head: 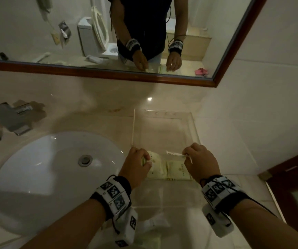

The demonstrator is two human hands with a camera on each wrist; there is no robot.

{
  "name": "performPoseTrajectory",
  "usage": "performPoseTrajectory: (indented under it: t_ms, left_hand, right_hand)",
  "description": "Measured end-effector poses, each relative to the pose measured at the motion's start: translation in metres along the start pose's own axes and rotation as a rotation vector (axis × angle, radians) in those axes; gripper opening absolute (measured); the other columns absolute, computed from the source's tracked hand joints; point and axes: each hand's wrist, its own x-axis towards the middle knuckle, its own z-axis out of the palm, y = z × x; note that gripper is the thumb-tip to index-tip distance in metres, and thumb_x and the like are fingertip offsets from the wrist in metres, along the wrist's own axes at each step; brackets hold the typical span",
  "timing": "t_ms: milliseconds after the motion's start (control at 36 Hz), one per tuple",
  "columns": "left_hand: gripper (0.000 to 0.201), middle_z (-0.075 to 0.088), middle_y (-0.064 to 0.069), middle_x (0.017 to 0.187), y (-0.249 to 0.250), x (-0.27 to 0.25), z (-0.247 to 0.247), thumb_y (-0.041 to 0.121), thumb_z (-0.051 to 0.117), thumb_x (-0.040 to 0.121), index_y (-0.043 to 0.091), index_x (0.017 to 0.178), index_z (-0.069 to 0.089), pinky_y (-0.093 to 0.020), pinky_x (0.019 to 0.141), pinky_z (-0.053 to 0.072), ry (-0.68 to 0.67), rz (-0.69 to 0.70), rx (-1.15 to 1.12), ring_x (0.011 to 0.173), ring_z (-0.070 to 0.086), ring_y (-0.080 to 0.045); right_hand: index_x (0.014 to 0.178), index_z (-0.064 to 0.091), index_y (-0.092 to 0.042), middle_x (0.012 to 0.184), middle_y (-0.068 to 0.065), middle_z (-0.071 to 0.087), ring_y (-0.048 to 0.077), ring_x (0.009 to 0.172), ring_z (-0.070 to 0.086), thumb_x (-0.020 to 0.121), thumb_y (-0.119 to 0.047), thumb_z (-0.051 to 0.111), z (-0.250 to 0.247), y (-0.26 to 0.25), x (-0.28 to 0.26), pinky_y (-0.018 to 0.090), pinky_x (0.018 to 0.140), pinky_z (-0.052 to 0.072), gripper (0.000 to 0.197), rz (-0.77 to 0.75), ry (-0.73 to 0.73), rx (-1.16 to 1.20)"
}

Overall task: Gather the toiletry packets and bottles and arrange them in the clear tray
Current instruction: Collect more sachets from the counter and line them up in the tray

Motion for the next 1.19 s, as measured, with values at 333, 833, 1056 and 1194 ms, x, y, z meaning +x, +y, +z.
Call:
performPoseTrajectory:
  t_ms: [333,833,1056,1194]
  left_hand:
    - [0.014,0.039,0.002,0.107,-0.015,0.004,0.024,0.009,0.063,0.084,0.018,0.091,0.055,-0.003,0.078,0.026,-0.07,-0.042,0.013,0.096,0.044,-0.009]
    - [0.047,0.03,-0.001,0.146,-0.034,0.002,0.031,0.015,0.058,0.084,0.021,0.131,0.052,-0.031,0.116,0.018,-0.138,0.067,0.409,0.136,0.019,-0.024]
    - [0.046,0.039,0.007,0.141,-0.038,0.002,0.032,0.013,0.052,0.088,0.026,0.131,0.051,-0.029,0.108,0.021,-0.129,0.126,0.469,0.133,0.023,-0.02]
    - [0.049,0.042,0.009,0.141,-0.034,0.003,0.029,0.016,0.054,0.087,0.025,0.134,0.048,-0.033,0.109,0.023,-0.168,0.102,0.477,0.133,0.025,-0.021]
  right_hand:
    - [0.064,0.064,-0.021,0.066,-0.002,0.06,0.023,0.06,0.057,0.038,-0.007,0.081,0.024,0.016,-0.019,0.029,0.047,0.042,0.034,-0.14,-0.058,-0.207]
    - [0.085,0.064,-0.021,0.083,0.001,0.059,0.023,0.065,0.059,0.05,-0.03,0.082,0.039,0.009,-0.035,0.029,0.046,0.042,0.04,-0.03,-0.322,-0.164]
    - [0.112,0.055,-0.017,0.114,0.006,0.052,0.027,0.097,0.054,0.084,-0.022,0.057,0.036,0.009,-0.033,0.037,0.072,0.047,0.028,0.07,-0.377,-0.101]
    - [0.117,0.05,-0.022,0.118,0.002,0.047,0.024,0.103,0.05,0.082,-0.028,0.06,0.035,0.007,-0.034,0.035,0.077,0.05,0.037,0.116,-0.432,-0.084]
